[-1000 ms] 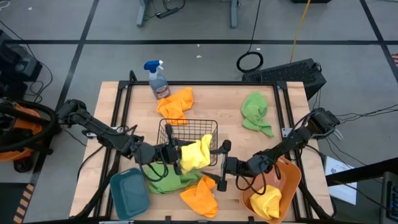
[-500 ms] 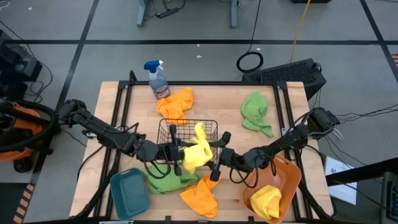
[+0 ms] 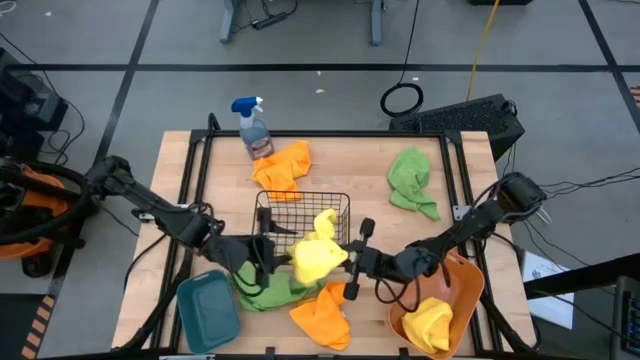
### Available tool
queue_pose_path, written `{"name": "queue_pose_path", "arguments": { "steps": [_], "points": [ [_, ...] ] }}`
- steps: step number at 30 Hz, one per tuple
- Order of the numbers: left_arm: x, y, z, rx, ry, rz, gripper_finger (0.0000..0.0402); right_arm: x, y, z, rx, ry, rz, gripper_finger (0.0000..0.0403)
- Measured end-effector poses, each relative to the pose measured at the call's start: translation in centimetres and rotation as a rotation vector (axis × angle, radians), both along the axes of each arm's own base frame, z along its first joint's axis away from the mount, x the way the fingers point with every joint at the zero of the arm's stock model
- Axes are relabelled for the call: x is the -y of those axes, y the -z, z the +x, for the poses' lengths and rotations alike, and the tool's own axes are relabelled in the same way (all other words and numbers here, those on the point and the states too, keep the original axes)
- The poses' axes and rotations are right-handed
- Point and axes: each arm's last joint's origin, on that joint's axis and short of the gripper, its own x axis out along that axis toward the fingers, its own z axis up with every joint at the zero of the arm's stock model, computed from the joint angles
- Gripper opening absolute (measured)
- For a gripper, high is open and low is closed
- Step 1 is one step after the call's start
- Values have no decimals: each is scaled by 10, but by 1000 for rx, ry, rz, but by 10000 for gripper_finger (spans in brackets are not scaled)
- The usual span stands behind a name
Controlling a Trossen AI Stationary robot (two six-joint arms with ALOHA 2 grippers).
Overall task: Sort microfiber towel by color & place in baskets
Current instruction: Put the yellow microfiber cloth into the orange bin
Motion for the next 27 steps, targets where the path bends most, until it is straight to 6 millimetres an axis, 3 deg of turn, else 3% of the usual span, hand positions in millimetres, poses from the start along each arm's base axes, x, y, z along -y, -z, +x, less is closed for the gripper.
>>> {"name": "queue_pose_path", "arguments": {
  "steps": [5,12,21,27],
  "points": [
    [3,-6,-18,-18,-1,-60,309,-4,-5,-9,-22,101,-15,10],
    [11,-3,-25,-51,28,-38,311,-11,-18,-25,-20,198,-23,15],
    [23,13,10,48,58,7,311,-20,-47,-46,86,206,-70,17],
    [39,33,37,115,91,110,311,-21,-53,-50,118,195,-111,17]
  ]
}}
